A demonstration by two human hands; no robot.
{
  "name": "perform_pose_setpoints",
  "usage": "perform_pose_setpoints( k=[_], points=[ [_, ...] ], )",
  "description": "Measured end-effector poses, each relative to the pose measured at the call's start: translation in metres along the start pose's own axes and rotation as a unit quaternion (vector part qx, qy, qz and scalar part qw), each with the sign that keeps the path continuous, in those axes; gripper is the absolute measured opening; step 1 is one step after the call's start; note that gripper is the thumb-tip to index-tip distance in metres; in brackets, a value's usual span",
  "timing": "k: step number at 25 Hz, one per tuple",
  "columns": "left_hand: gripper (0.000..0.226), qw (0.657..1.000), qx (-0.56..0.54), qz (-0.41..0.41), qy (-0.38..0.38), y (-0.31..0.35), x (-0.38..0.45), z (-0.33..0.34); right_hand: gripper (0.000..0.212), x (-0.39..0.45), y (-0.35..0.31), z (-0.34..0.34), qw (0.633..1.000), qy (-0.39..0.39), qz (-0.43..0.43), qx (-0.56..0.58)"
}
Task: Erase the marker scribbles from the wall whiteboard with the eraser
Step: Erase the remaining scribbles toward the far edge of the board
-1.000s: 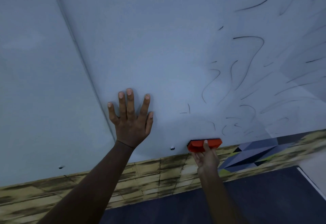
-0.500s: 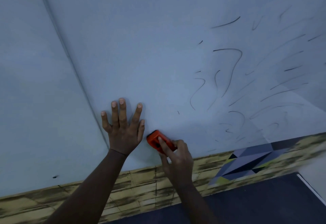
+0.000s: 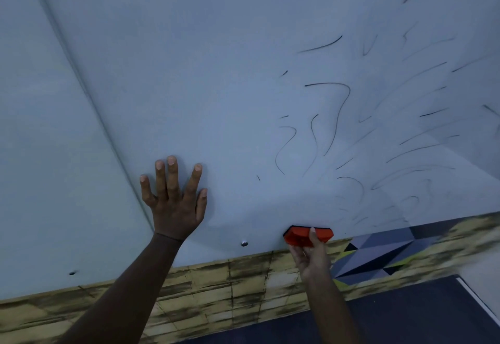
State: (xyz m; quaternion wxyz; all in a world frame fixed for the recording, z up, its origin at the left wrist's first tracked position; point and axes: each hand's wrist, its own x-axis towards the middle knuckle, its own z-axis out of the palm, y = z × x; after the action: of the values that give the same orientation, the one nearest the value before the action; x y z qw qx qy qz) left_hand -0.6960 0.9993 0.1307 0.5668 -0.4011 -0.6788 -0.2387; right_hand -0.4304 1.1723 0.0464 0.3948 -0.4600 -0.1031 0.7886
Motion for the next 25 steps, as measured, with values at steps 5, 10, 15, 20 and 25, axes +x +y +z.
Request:
perform_pose_setpoints(
  k=[5, 10, 15, 20, 25],
  points=[
    [0.064, 1.0, 0.006, 0.007, 0.007, 0.0, 0.0, -0.001, 0.067, -0.041, -0.023, 0.051, 0.943, 0.003, -0.322, -0.083],
    [0.063, 1.0, 0.008, -0.003, 0.011, 0.004, -0.001, -0.001, 0.069, -0.067, -0.001, 0.075, 0.626, -0.053, -0.652, -0.424],
    [0.062, 1.0, 0.007, -0.003, 0.005, 0.006, -0.002, -0.005, 0.071, -0.058, 0.047, 0.047, 0.363, -0.087, -0.711, -0.597],
    [0.063, 1.0, 0.015, 0.006, 0.004, 0.003, -0.003, -0.002, 0.075, -0.073, -0.014, 0.081, 0.491, -0.107, -0.724, -0.473],
    [0.063, 1.0, 0.007, 0.008, 0.009, 0.003, -0.012, 0.002, 0.056, -0.08, -0.094, 0.103, 0.646, 0.011, -0.695, -0.316]
  ],
)
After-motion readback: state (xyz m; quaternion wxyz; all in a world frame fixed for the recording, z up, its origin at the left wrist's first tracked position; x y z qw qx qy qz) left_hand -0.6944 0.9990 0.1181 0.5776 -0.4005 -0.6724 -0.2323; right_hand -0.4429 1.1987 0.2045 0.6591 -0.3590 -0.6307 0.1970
